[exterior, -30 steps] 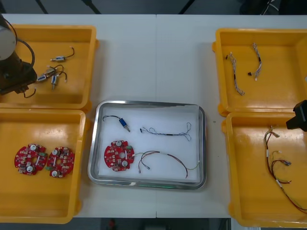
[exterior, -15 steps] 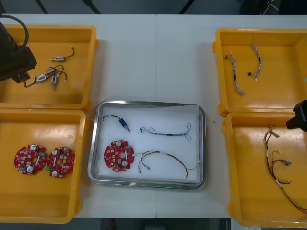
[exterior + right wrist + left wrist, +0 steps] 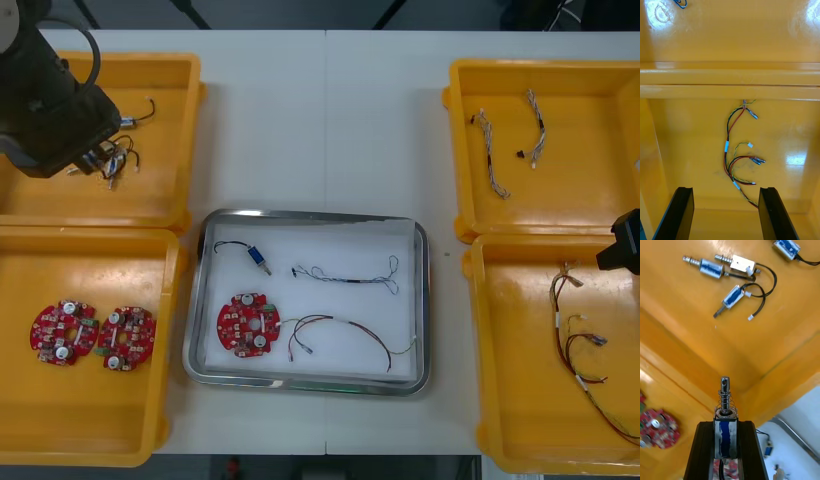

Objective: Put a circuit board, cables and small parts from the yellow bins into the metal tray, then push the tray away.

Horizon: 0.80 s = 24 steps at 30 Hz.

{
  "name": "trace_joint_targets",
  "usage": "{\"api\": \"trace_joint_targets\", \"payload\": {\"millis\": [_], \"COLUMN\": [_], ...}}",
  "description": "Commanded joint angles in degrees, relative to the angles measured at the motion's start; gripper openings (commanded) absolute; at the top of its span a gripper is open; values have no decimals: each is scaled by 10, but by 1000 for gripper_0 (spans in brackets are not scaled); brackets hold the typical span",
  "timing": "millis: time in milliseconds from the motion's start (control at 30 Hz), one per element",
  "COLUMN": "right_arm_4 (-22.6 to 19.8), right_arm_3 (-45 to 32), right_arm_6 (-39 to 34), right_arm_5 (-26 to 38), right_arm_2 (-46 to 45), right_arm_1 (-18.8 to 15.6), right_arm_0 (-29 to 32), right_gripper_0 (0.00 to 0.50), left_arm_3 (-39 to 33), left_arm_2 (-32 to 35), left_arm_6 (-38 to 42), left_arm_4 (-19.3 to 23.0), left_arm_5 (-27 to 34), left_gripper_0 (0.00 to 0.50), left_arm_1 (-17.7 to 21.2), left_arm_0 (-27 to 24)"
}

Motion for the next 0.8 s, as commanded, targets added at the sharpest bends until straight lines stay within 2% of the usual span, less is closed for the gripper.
{"api": "trace_joint_targets", "payload": {"millis": [33,200,267,433,533,600,633,667,700,800], "right_arm_4": [-5,-5,-5,-5,-5,-5,-5,-5,-5,-5], "right_arm_3": [-14,-14,-14,-14,-14,-14,-14,-14,-14,-14], "right_arm_6": [11,11,11,11,11,11,11,11,11,11], "right_arm_5": [-4,-4,-4,-4,-4,-4,-4,-4,-4,-4], "right_arm_2": [-13,-13,-13,-13,-13,-13,-13,-13,-13,-13], "right_arm_1": [-24,-24,-24,-24,-24,-24,-24,-24,-24,-24], "right_arm_0": [6,6,6,6,6,6,6,6,6,6], "right_gripper_0": [500,500,500,500,500,500,500,500,500,500], "left_arm_3": [-68,-122,-159,-189,-204,-207,-209,-209,-210,-210], "left_arm_2": [18,13,-3,-36,-57,-63,-72,-72,-82,-95], "left_arm_6": [39,108,152,199,221,223,226,226,230,236], "left_arm_4": [1,-23,-49,-88,-142,-159,-187,-187,-216,-260], "left_arm_5": [19,22,22,25,33,36,39,39,43,49], "left_gripper_0": [0,0,0,0,0,0,0,0,0,0], "left_arm_1": [11,-7,-20,-46,-87,-99,-119,-119,-140,-172], "left_arm_0": [-20,-3,5,8,24,30,39,39,48,62]}}
